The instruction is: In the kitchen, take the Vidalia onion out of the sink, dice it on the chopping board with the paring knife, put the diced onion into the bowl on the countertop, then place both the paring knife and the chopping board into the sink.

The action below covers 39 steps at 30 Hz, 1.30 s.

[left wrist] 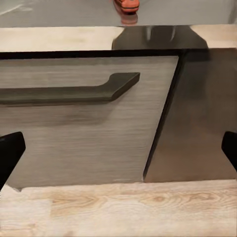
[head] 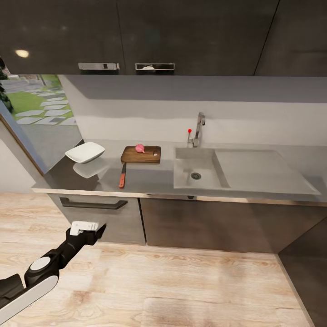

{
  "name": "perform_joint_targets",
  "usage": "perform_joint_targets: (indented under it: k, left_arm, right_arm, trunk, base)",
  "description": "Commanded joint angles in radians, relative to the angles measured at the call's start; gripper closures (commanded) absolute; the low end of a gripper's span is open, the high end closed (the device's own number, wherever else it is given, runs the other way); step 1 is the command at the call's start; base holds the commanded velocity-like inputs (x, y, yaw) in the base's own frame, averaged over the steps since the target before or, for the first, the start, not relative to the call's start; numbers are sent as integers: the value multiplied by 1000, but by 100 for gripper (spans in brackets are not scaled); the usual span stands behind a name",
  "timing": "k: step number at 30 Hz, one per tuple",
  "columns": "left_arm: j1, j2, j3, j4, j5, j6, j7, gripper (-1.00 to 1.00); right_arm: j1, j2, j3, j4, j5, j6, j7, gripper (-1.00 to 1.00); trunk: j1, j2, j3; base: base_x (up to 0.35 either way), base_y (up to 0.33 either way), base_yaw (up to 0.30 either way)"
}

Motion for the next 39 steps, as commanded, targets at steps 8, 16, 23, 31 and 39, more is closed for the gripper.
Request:
perform_joint_targets:
  k: [8,16,23,31,39]
  left_arm:
    - [-3,69,-168,1,50,-275,57,-100]
    - [-3,84,-328,3,62,-384,185,-100]
    - [-3,86,-437,4,55,-454,193,-100]
    - [-3,100,-534,4,52,-554,194,-100]
    - [-3,105,-549,15,53,-571,194,-100]
  right_arm:
    - [0,23,82,-250,47,195,-70,-100]
    - [-3,25,104,-332,90,260,-140,-100]
    - [-10,25,105,-385,92,321,-144,-100]
    - [-12,25,133,-444,93,344,-146,-100]
    - [-29,25,149,-470,93,410,-146,-100]
  trunk:
    - [1,-2,-2]
    - [1,-2,-2]
    - [1,-2,-2]
    - [1,-2,-2]
    - [1,-2,-2]
  base:
    - [0,0,0]
    - [0,0,0]
    - [0,0,0]
    - [0,0,0]
    - [0,0,0]
